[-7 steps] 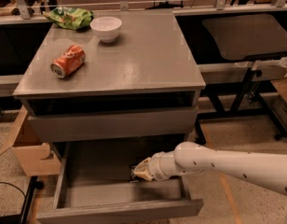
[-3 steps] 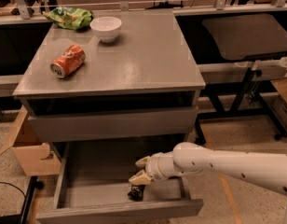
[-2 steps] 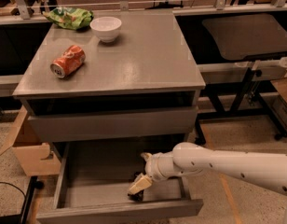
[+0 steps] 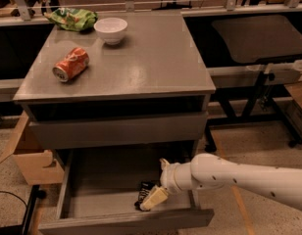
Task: Place rxbar chocolate into middle drawer
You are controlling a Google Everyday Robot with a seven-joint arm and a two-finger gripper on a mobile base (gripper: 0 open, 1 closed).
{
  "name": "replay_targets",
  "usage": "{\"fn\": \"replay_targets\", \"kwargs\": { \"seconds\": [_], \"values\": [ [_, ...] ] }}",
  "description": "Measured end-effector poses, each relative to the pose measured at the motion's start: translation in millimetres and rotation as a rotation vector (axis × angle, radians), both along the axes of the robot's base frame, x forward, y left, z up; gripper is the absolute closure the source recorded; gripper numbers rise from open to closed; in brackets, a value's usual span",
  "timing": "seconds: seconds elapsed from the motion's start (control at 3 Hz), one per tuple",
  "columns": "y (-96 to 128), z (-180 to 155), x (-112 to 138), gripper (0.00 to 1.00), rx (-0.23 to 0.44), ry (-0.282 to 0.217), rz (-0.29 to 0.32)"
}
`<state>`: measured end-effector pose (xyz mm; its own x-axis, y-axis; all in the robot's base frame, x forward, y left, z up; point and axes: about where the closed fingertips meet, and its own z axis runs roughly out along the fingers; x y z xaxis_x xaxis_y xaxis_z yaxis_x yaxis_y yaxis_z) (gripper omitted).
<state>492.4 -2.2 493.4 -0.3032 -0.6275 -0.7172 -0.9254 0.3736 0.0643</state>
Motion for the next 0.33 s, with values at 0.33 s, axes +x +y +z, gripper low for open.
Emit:
{"fn": "replay_targets", "kwargs": {
  "seconds": [0.33],
  "values": [
    [-36.1, 9.4, -15.7, 0.0, 0.024, -0.009, -0.073]
  ]
}}
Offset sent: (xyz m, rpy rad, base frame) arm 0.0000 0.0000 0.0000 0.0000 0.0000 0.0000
